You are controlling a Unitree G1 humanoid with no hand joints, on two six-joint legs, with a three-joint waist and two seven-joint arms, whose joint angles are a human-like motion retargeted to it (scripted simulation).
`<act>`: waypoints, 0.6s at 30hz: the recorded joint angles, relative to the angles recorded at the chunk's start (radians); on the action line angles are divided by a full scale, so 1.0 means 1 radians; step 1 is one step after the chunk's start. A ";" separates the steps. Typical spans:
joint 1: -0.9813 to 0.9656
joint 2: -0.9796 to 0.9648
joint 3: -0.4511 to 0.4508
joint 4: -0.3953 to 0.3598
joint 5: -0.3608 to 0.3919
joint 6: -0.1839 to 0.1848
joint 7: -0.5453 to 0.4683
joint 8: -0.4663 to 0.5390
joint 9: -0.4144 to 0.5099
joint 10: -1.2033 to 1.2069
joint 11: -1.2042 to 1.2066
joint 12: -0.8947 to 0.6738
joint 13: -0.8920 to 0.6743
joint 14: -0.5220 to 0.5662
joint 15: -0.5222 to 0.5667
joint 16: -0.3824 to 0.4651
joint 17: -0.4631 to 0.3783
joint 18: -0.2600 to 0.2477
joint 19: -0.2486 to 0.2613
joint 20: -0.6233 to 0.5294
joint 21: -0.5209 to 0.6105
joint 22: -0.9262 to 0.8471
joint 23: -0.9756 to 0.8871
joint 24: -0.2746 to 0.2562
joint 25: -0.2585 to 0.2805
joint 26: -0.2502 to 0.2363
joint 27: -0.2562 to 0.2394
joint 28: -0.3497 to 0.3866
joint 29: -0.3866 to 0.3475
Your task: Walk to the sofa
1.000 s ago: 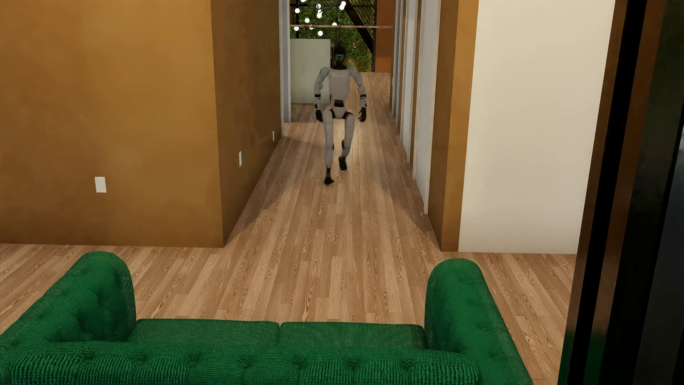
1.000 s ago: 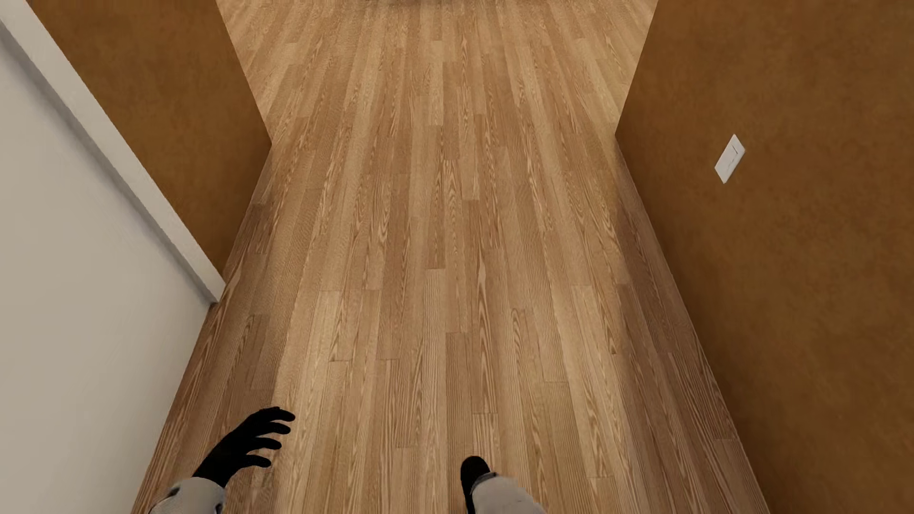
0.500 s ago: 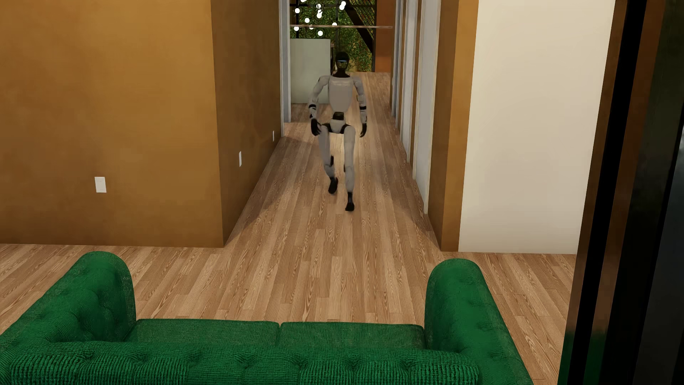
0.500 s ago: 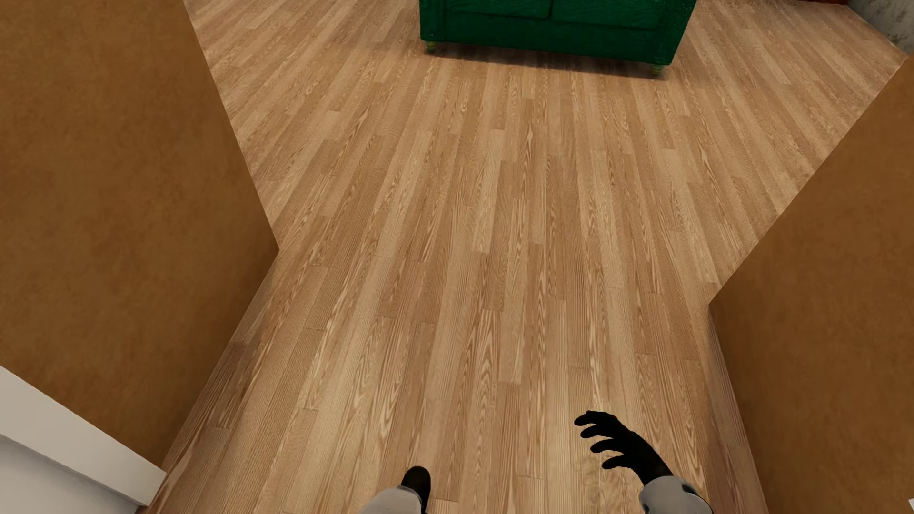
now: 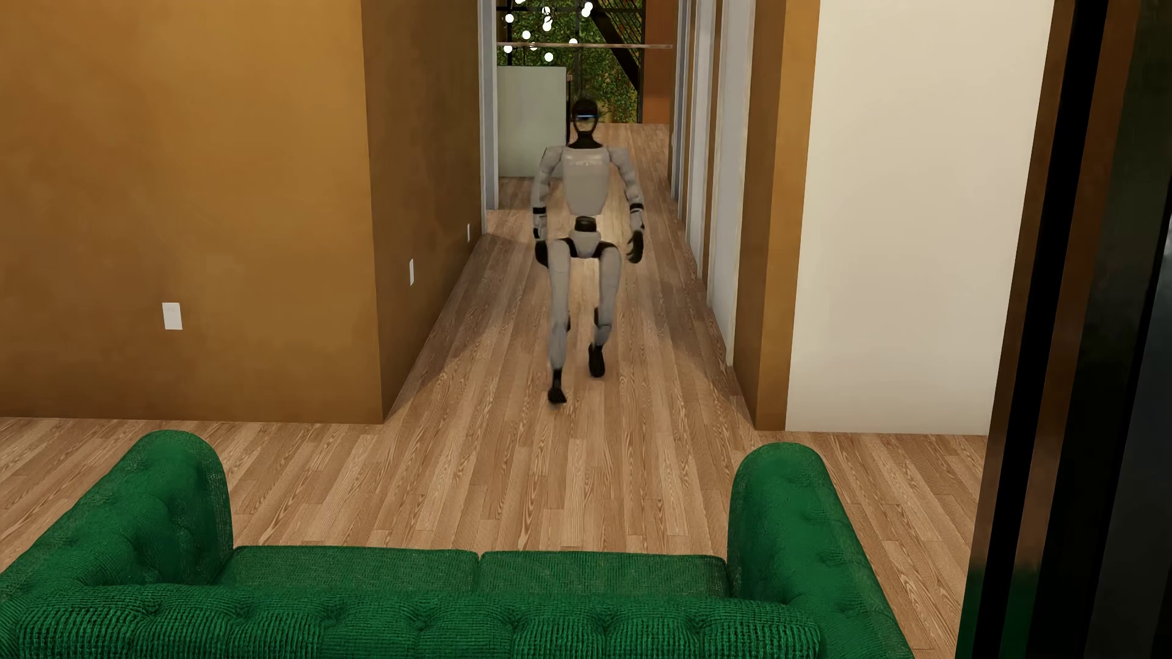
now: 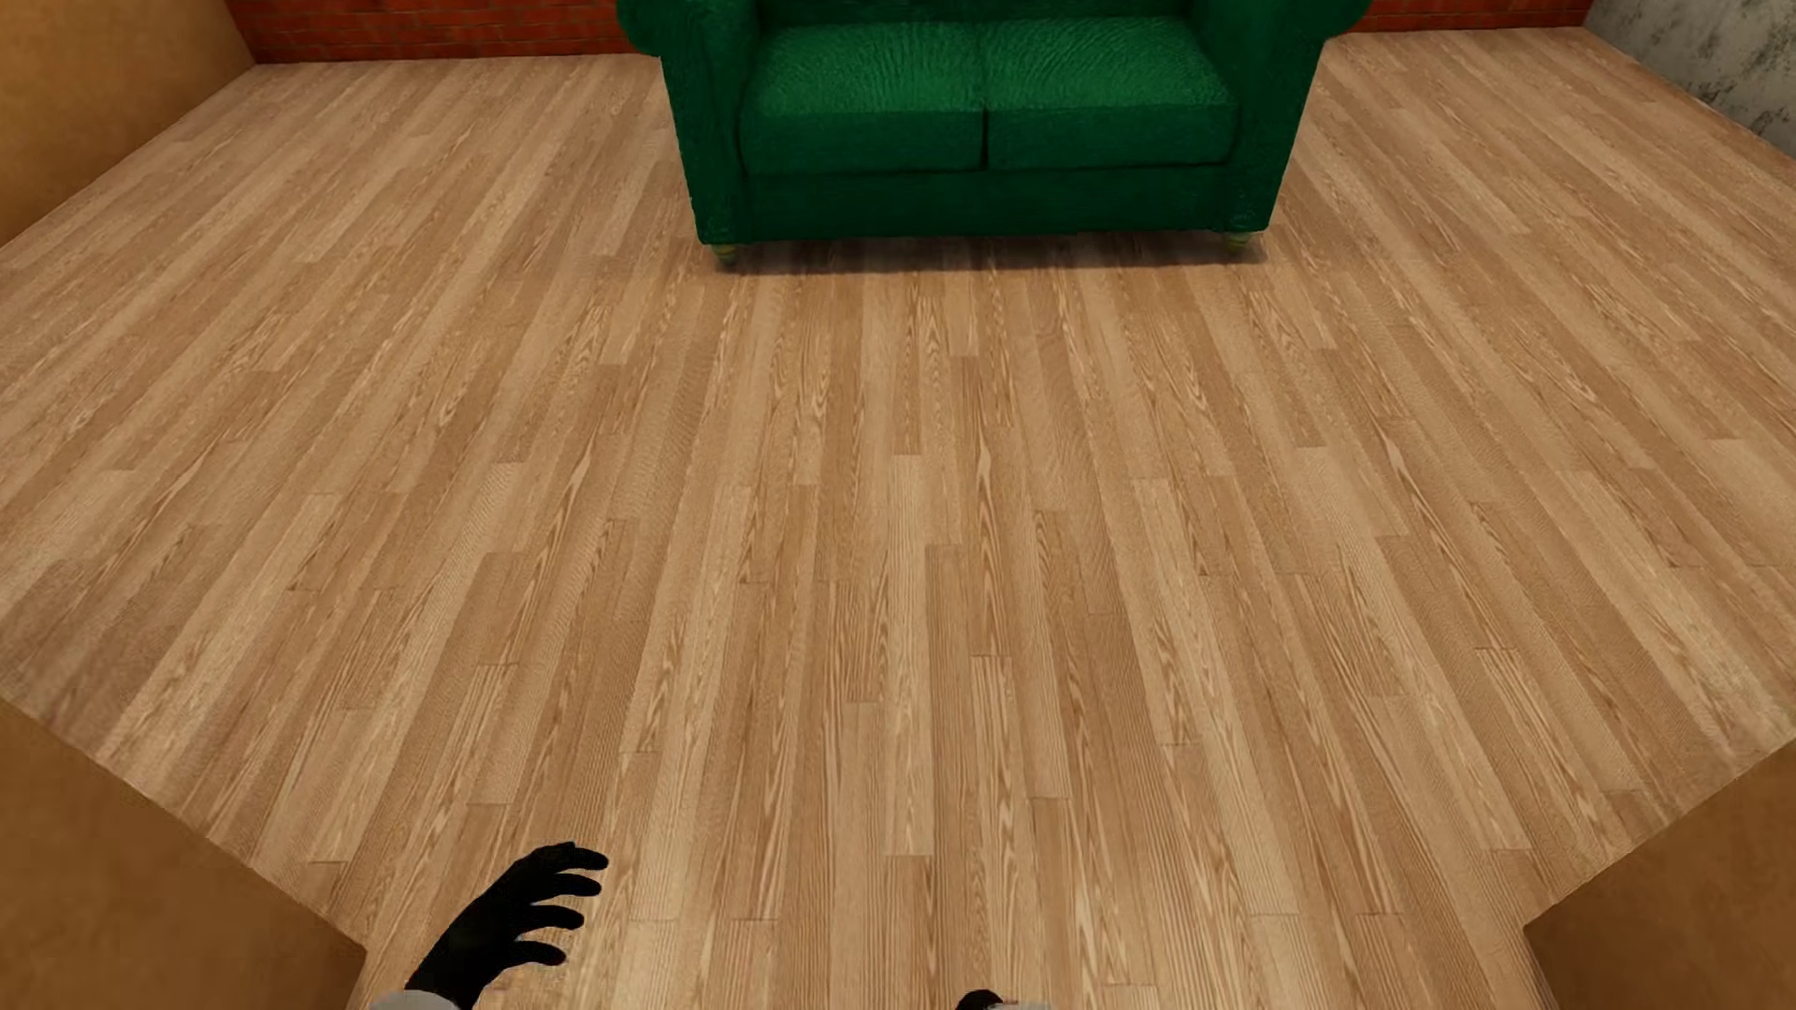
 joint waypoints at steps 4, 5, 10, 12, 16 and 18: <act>0.080 -0.074 -0.084 0.102 0.071 0.036 0.000 0.000 -0.029 0.212 0.096 0.029 0.075 0.286 0.404 -0.005 -0.008 0.000 0.000 0.076 -0.010 0.019 0.040 0.000 0.000 0.000 0.000 0.000 0.000; 0.023 -0.066 -0.057 0.135 0.117 0.061 0.000 0.000 -0.028 0.383 0.173 0.048 0.066 0.424 0.491 -0.021 -0.005 0.000 0.000 0.046 -0.006 0.090 0.056 0.000 0.000 0.000 0.000 0.000 0.000; -0.418 0.368 0.192 0.087 0.185 0.023 0.000 0.000 0.024 0.793 0.075 0.111 -0.163 0.054 0.253 -0.044 0.000 0.000 0.000 -0.214 -0.112 0.507 -0.099 0.000 0.000 0.000 0.000 0.000 0.000; -0.519 0.516 0.332 0.069 0.135 -0.012 0.000 0.000 0.018 0.488 0.001 0.187 -0.268 0.072 0.124 -0.029 -0.015 0.000 0.000 -0.255 -0.185 0.575 -0.239 0.000 0.000 0.000 0.000 0.000 0.000; -0.650 0.655 0.443 0.105 0.082 -0.030 0.000 0.000 -0.036 -0.353 -0.031 0.301 -0.454 0.482 -0.060 -0.019 -0.032 0.000 0.000 -0.259 -0.378 0.624 -0.439 0.000 0.000 0.000 0.000 0.000 0.000; -0.722 0.727 0.460 0.104 0.058 -0.029 0.000 0.000 -0.042 0.012 0.031 0.329 -0.451 0.219 -0.054 -0.021 -0.033 0.000 0.000 -0.274 -0.451 0.637 -0.522 0.000 0.000 0.000 0.000 0.000 0.000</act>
